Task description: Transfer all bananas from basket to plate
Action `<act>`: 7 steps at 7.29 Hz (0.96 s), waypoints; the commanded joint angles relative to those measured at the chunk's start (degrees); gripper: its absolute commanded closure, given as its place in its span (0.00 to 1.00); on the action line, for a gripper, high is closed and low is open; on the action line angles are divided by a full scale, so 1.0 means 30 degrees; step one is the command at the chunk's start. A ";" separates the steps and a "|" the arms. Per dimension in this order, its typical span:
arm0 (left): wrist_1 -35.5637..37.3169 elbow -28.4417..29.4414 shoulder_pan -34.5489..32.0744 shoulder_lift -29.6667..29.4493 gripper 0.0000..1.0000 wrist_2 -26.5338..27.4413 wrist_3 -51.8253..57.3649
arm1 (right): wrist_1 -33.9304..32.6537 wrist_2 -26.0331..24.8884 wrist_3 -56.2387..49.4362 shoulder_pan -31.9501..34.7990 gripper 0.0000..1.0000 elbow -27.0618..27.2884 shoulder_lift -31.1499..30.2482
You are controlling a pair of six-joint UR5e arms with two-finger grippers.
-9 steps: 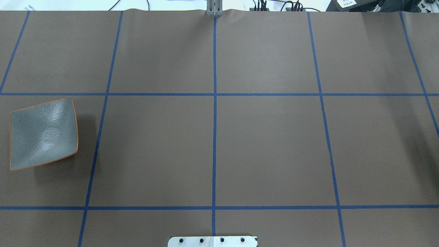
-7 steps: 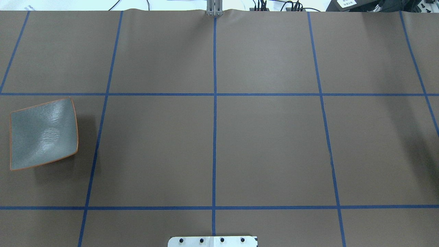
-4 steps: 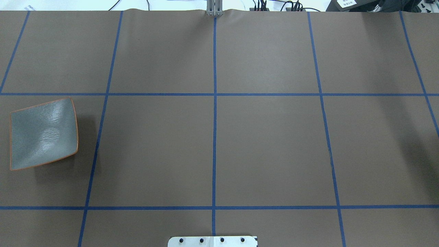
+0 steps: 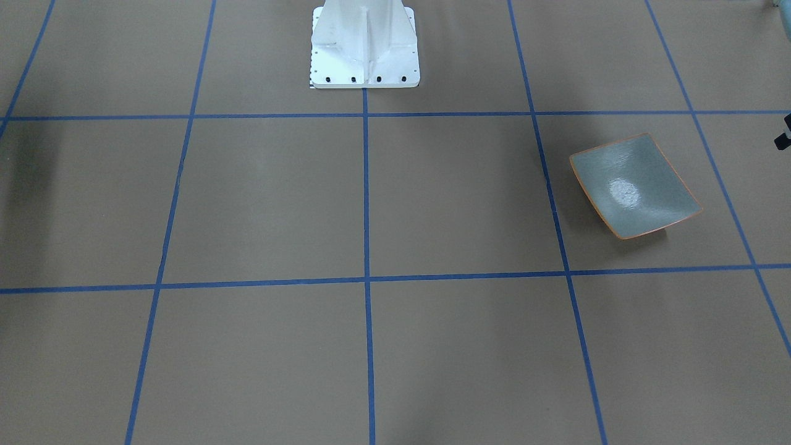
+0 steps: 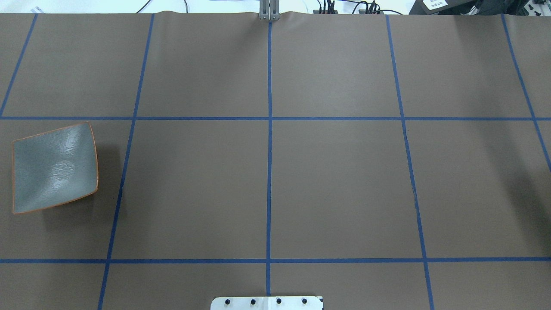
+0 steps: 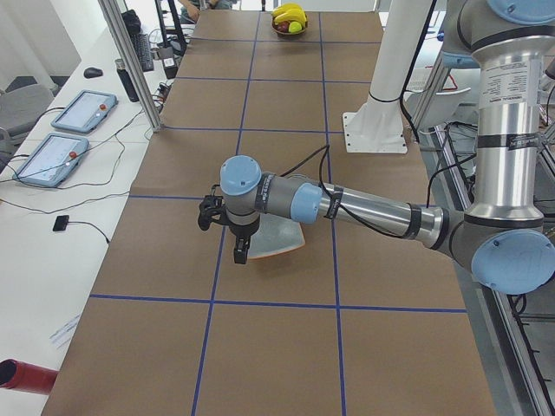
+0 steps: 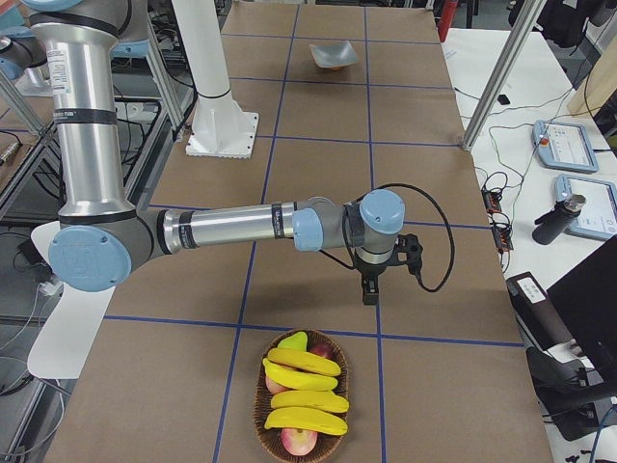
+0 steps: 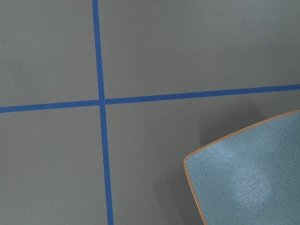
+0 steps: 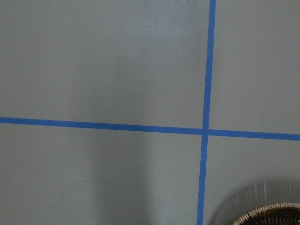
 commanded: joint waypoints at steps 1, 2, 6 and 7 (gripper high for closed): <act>-0.0005 0.0021 0.0134 -0.0001 0.00 0.0067 -0.0050 | 0.4115 0.0398 0.0142 0.0118 0.00 0.0513 -0.2759; 0.0023 -0.0007 0.0164 -0.0001 0.00 0.0039 -0.0079 | 0.5912 0.0431 0.0318 0.0118 0.00 0.1300 -0.4861; -0.0383 -0.0124 0.0222 -0.0031 0.00 0.0039 -0.1422 | 0.5668 -0.3549 0.0349 0.0118 0.02 0.2071 -0.6787; -0.0996 -0.0096 0.0223 0.0027 0.00 0.0068 -0.1659 | 0.4565 -0.4104 0.0378 0.0031 0.03 0.2099 -0.6467</act>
